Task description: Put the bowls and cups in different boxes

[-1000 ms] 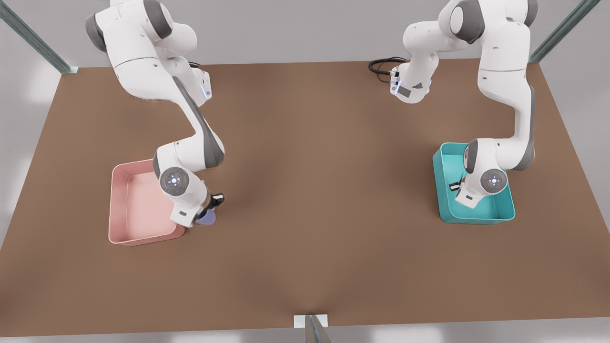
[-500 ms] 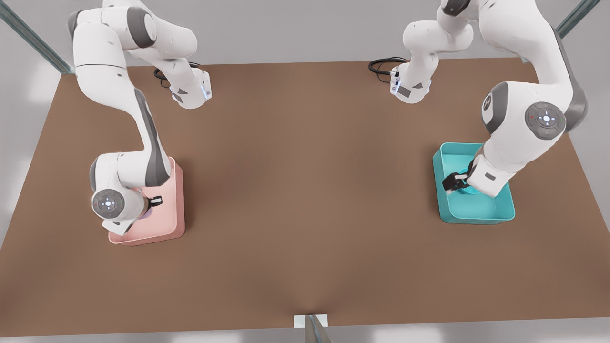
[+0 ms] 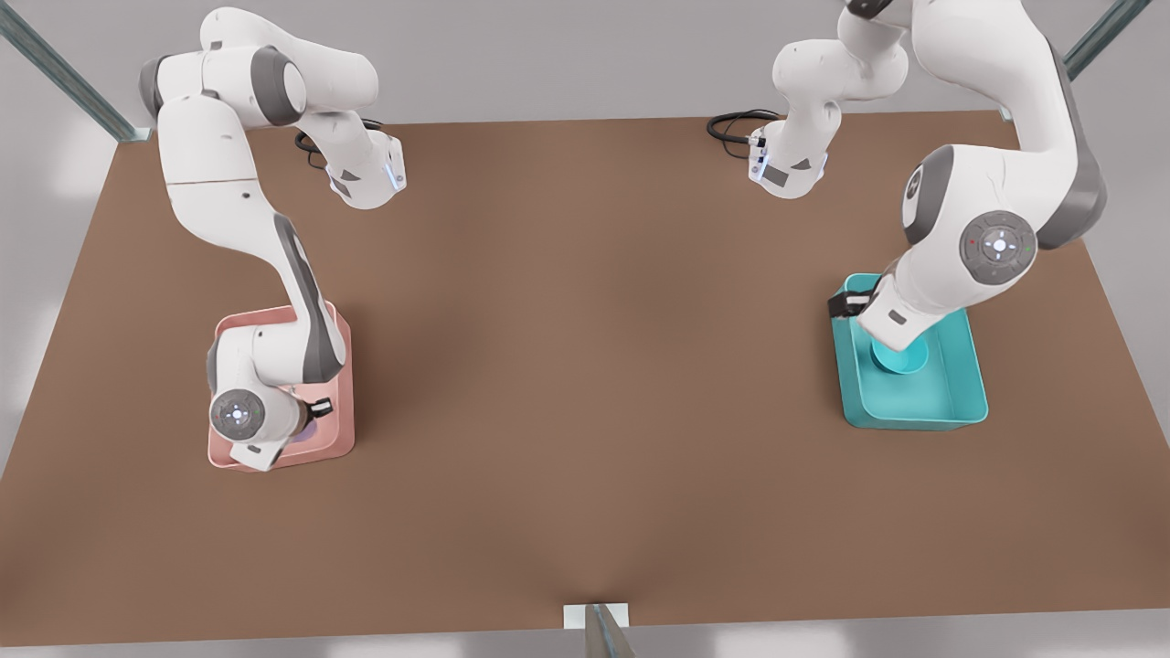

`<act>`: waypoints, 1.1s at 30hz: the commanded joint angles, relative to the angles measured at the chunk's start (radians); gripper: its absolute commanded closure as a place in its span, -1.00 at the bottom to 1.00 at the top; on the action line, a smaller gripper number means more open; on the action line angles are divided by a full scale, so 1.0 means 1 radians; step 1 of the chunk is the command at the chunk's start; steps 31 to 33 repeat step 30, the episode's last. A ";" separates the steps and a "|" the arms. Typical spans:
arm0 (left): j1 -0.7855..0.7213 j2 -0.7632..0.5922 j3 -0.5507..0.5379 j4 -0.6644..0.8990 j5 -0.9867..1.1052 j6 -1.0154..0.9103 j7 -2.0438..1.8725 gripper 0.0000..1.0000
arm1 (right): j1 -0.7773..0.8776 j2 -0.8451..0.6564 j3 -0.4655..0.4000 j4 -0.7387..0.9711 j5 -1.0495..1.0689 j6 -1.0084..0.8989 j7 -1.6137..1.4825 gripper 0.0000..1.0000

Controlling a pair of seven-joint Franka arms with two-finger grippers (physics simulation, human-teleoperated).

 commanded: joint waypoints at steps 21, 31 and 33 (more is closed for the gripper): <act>-0.014 0.013 -0.009 0.005 0.003 -0.057 0.028 -1.00 | 0.014 -0.352 0.052 0.348 0.124 -0.753 0.046 -1.00; -0.012 0.017 -0.009 0.017 0.002 -0.074 0.029 -1.00 | 0.014 -0.406 0.050 0.309 0.124 -0.735 0.053 -1.00; -0.012 0.017 -0.009 0.017 0.002 -0.074 0.029 -1.00 | 0.014 -0.406 0.050 0.309 0.124 -0.735 0.053 -1.00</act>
